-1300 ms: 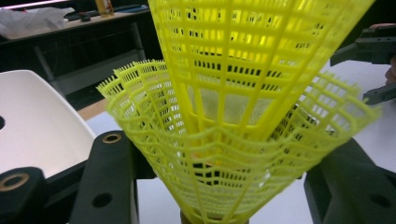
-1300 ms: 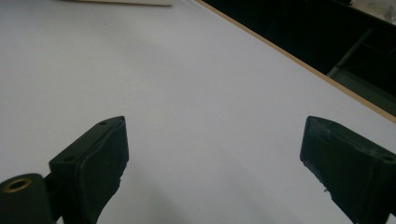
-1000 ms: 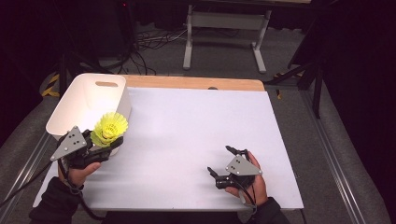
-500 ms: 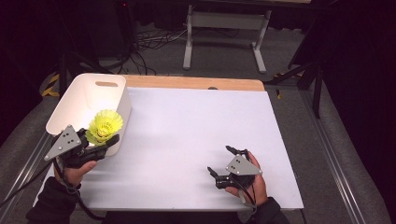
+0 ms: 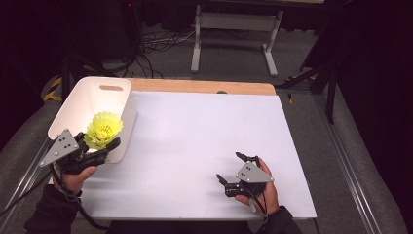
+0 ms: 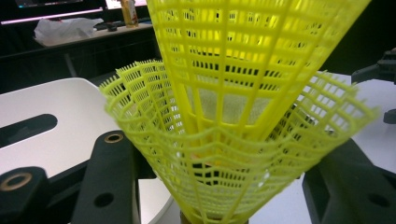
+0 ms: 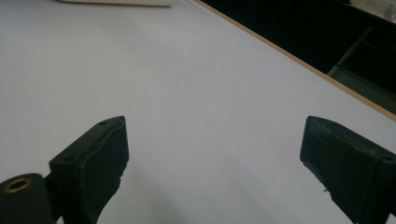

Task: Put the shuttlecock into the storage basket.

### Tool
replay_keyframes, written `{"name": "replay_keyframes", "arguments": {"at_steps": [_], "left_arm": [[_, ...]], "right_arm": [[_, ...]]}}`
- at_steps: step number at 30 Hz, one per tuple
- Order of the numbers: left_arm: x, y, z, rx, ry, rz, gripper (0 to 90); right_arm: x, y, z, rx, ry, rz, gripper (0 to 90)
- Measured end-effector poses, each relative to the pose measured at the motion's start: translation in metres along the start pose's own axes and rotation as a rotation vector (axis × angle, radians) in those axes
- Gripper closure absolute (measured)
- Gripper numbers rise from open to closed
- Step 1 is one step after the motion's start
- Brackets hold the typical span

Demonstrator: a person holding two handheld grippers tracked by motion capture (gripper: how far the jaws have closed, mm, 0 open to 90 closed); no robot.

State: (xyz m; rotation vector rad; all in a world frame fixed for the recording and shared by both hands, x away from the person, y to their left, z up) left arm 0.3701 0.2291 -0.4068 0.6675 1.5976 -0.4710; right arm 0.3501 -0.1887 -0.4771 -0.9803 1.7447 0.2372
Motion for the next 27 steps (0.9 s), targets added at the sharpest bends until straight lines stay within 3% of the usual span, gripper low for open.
{"name": "replay_keyframes", "arguments": {"at_steps": [9, 16, 27], "left_arm": [[-0.009, 0.002, 0.001, -0.004, -0.003, 0.0, 47.5], [-0.01, 0.009, 0.001, -0.014, 0.004, -0.02, 47.6], [-0.023, 0.018, -0.003, -0.031, 0.001, -0.017, 47.8]], "right_arm": [[0.001, -0.002, 0.0, 0.002, 0.0, 0.015, 8.9], [0.002, -0.004, 0.0, 0.005, 0.0, 0.021, 8.8], [0.002, -0.004, 0.0, 0.003, 0.002, 0.023, 8.9]]}}
Point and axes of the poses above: each handheld gripper's, and its own axes: z roughly forward along the jaws, x roughly out of its underside, y roughly to its left, the point moved 5 cm from there along z, roughly forward along the jaws, and after that the axes turned 3 degrees about -x, right-handed, at the moved point
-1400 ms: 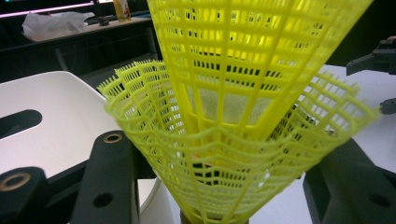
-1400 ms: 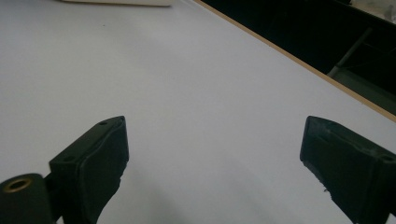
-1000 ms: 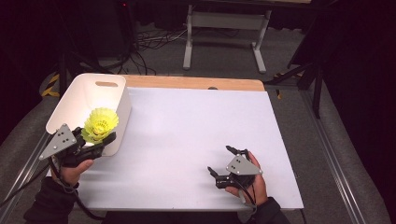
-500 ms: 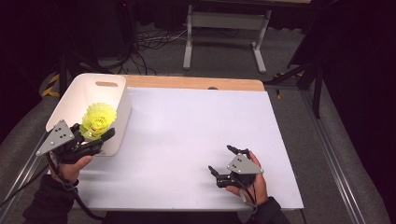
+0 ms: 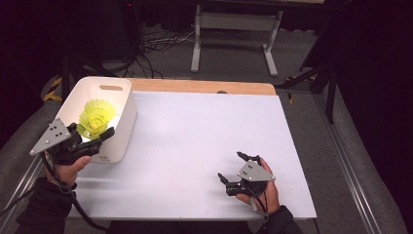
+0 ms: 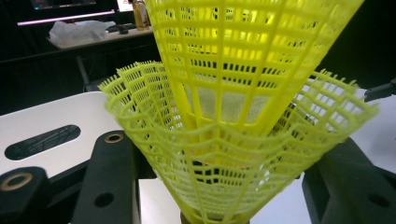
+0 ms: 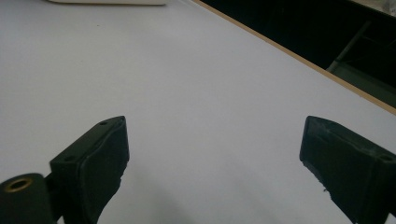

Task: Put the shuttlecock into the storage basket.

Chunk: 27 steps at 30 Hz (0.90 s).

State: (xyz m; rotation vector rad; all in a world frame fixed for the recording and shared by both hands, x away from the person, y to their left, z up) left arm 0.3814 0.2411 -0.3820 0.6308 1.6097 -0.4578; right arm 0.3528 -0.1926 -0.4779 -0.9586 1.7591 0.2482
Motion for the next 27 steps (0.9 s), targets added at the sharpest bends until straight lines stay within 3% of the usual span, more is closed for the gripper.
{"name": "replay_keyframes", "arguments": {"at_steps": [27], "left_arm": [[-0.026, 0.026, 0.01, -0.028, 0.051, -0.001, 47.6]], "right_arm": [[0.002, 0.0, 0.002, -0.006, 0.008, 0.008, 9.1]]}}
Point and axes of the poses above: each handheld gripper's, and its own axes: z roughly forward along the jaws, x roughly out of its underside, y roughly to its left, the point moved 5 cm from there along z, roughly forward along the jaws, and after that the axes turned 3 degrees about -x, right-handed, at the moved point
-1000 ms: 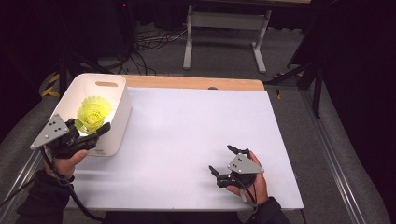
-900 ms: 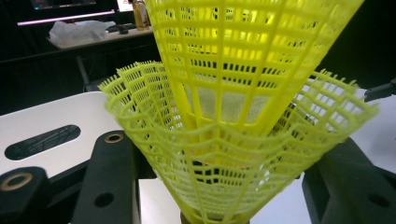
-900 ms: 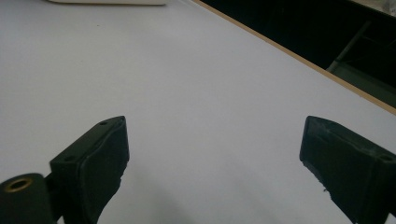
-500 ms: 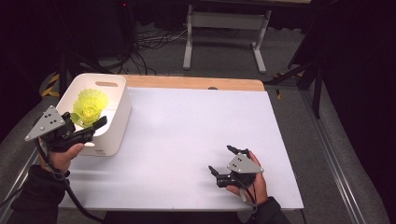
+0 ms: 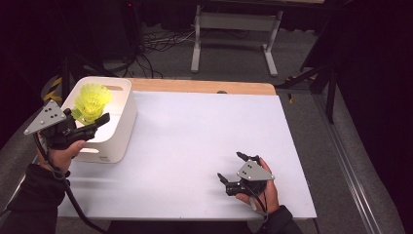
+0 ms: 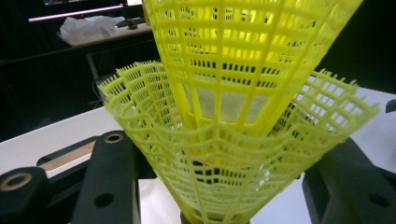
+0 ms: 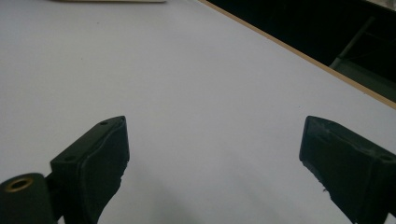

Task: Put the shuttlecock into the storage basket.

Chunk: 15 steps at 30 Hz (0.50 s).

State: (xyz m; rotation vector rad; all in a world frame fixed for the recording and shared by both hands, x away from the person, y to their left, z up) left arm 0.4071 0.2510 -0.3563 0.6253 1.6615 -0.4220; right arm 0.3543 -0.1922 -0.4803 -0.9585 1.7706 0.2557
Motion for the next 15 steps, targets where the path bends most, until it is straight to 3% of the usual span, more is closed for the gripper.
{"name": "replay_keyframes", "arguments": {"at_steps": [15], "left_arm": [[-0.008, 0.019, 0.016, -0.03, 0.05, 0.009, 47.6]], "right_arm": [[0.002, -0.001, 0.001, -0.005, 0.006, 0.005, 9.2]]}}
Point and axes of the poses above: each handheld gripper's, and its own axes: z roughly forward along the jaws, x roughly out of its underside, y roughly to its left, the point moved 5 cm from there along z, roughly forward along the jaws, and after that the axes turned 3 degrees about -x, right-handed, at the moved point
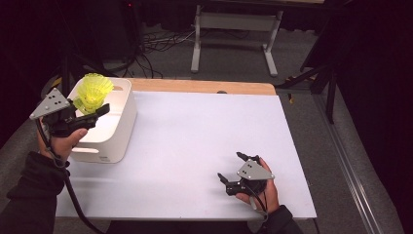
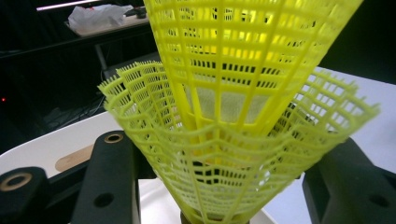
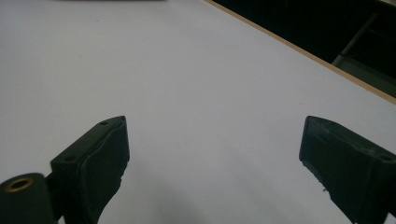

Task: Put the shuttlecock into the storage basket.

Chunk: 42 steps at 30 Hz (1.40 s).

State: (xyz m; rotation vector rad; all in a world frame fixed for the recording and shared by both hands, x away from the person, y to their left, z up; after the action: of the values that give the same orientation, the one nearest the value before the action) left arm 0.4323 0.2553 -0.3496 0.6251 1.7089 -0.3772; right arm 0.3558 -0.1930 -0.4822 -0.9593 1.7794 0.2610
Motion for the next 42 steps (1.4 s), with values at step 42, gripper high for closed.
{"name": "replay_keyframes", "arguments": {"at_steps": [42], "left_arm": [[0.014, 0.058, 0.079, -0.006, 0.311, -0.046, 49.5]], "right_arm": [[0.004, -0.006, 0.003, 0.004, -0.002, 0.018, 10.1]]}}
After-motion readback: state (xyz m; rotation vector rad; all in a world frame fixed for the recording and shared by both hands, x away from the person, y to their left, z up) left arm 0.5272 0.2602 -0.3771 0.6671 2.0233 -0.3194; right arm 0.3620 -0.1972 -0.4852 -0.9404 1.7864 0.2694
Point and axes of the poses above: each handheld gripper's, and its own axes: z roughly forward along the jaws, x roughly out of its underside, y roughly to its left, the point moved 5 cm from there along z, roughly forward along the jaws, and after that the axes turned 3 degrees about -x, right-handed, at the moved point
